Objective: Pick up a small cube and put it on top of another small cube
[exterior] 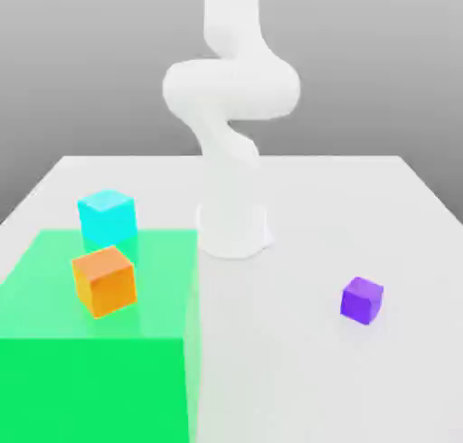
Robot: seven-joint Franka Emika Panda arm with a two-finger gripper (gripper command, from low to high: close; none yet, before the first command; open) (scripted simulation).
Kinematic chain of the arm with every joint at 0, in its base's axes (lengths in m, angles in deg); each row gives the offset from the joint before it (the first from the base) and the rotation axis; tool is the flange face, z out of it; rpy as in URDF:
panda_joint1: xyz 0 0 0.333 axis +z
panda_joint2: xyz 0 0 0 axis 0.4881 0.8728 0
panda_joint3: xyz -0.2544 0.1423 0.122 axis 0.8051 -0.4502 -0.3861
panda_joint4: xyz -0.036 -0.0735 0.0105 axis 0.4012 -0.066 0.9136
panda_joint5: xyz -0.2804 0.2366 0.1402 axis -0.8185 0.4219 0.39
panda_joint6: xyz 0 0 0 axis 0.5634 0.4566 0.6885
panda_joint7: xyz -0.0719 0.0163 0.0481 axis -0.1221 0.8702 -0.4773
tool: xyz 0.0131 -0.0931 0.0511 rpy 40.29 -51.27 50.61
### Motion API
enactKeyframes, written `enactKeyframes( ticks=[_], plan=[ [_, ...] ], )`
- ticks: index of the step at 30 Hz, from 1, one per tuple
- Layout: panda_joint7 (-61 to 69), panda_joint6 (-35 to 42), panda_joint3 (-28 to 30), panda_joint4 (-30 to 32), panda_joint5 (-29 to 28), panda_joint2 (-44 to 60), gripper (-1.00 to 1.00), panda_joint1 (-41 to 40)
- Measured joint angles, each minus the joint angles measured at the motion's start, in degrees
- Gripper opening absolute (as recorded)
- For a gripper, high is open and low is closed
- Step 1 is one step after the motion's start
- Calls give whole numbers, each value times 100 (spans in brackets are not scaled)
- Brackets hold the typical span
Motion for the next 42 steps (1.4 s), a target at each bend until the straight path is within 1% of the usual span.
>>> enactKeyframes(
  ticks=[15,25,26,29,33,37,42],
  plan=[
    [-3806,-1728,-2507,1952,792,2138,0,66],
    [-6383,-2874,-3894,3243,1207,3564,0,336],
    [-6572,-2949,-3971,3291,1146,3667,0,319],
    [-7053,-3105,-4071,3276,665,3911,0,161],
    [-7810,-3289,-3965,3184,-355,4246,0,-16],
    [-8717,-3450,-3462,3071,-1601,4603,0,176],
    [-9691,-3651,-2522,2928,-2930,5015,0,804]
  ],
)
